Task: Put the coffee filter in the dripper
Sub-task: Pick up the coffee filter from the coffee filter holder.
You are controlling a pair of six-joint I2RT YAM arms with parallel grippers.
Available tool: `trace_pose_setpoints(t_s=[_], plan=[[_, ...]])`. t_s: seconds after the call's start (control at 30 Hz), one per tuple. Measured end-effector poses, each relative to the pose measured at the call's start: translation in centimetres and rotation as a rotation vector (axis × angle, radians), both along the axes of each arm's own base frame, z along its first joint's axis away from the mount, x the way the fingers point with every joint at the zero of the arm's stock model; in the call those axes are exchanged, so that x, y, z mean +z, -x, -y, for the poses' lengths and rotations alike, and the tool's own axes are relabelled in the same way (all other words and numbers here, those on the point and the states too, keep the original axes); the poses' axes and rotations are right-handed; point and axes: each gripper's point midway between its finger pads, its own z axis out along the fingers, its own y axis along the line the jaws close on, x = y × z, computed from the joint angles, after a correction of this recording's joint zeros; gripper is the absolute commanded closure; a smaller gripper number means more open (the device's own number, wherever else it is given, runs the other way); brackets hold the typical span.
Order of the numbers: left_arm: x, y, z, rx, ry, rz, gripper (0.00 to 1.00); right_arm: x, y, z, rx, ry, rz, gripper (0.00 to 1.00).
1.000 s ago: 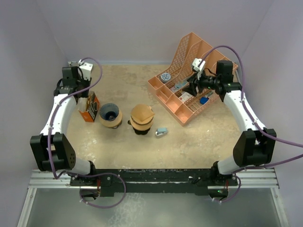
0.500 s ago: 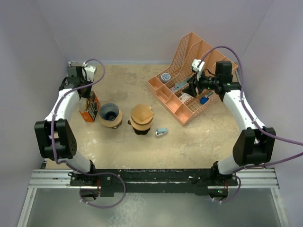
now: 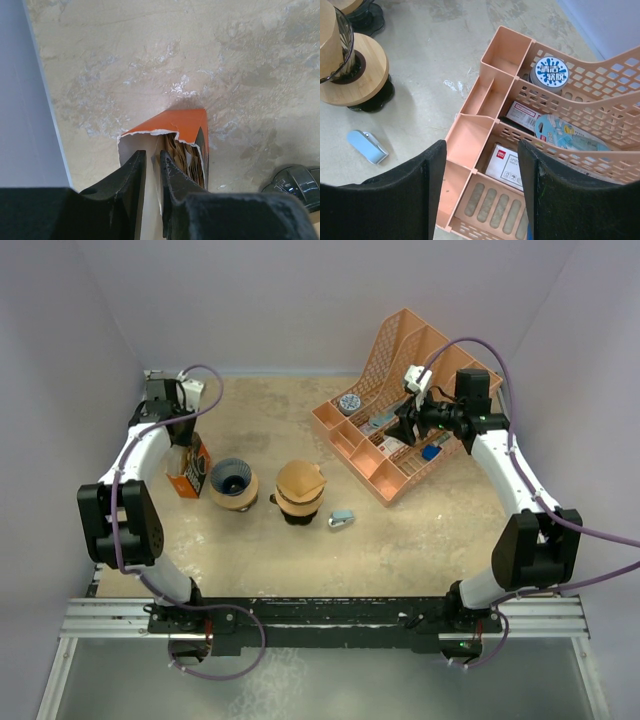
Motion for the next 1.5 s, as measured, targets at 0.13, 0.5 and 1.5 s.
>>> trace_pose_setpoints(t_s=[0.13, 0.5, 1.5], plan=[[-0.7, -0.1, 0.0, -0.001, 0.002, -0.017, 0.88, -0.3, 0.0, 0.0, 0.001, 0.001, -0.009, 0.38], [-0.6, -0.2, 0.0, -0.001, 0.003, -0.014, 1.0, -0.4, 0.1, 0.0, 0.002, 0.003, -0.017, 0.37], [9.0, 3.2, 0.1, 0.011, -0.027, 0.194, 1.0, -0.4, 0.3, -0.1, 0.011, 0.0, -0.021, 0.36]])
